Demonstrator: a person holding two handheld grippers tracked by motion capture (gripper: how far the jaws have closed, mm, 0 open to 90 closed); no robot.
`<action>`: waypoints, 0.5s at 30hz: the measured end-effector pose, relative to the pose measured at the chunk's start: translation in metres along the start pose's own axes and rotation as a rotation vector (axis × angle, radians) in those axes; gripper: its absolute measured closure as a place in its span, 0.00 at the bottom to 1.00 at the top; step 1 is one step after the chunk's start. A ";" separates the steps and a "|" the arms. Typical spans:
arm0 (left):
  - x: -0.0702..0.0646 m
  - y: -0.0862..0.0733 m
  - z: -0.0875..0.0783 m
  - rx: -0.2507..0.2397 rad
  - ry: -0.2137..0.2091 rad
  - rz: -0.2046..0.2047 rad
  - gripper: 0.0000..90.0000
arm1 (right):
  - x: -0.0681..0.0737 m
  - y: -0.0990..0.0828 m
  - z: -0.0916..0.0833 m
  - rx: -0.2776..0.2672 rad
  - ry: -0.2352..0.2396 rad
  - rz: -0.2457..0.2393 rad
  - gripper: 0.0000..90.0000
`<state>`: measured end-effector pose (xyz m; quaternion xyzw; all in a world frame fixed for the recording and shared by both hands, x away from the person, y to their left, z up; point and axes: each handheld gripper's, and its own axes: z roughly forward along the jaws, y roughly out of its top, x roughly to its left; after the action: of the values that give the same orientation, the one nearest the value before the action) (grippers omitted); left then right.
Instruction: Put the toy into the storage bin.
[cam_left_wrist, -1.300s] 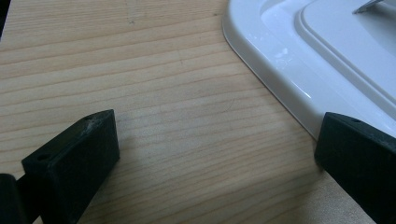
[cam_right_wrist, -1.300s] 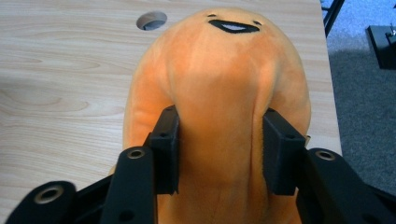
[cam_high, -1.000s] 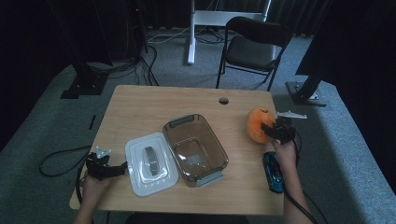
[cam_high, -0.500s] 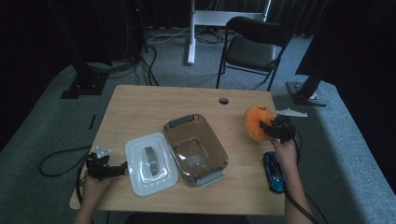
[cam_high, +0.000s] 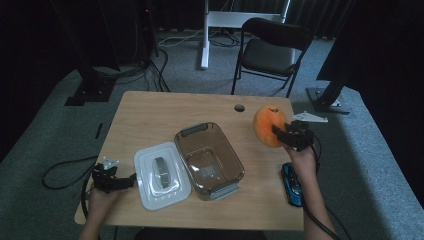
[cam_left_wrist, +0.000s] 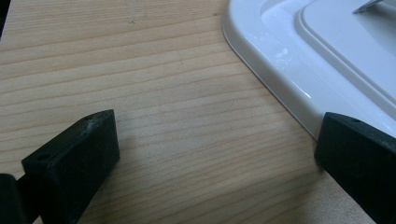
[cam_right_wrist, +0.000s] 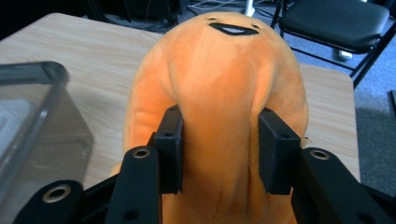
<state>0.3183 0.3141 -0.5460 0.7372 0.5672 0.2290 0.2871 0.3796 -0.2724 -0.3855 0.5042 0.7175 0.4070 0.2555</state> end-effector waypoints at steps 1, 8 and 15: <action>0.000 0.000 0.000 0.000 0.000 0.000 0.00 | 0.002 0.002 -0.001 -0.002 0.004 -0.004 0.64; 0.000 0.000 0.000 0.000 0.000 0.000 0.00 | 0.020 0.011 -0.006 -0.027 0.042 -0.030 0.64; 0.000 0.000 0.000 0.000 0.000 0.000 0.00 | 0.038 0.021 -0.014 -0.055 0.080 -0.064 0.64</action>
<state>0.3183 0.3141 -0.5461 0.7370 0.5673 0.2290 0.2874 0.3661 -0.2384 -0.3583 0.4573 0.7313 0.4380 0.2534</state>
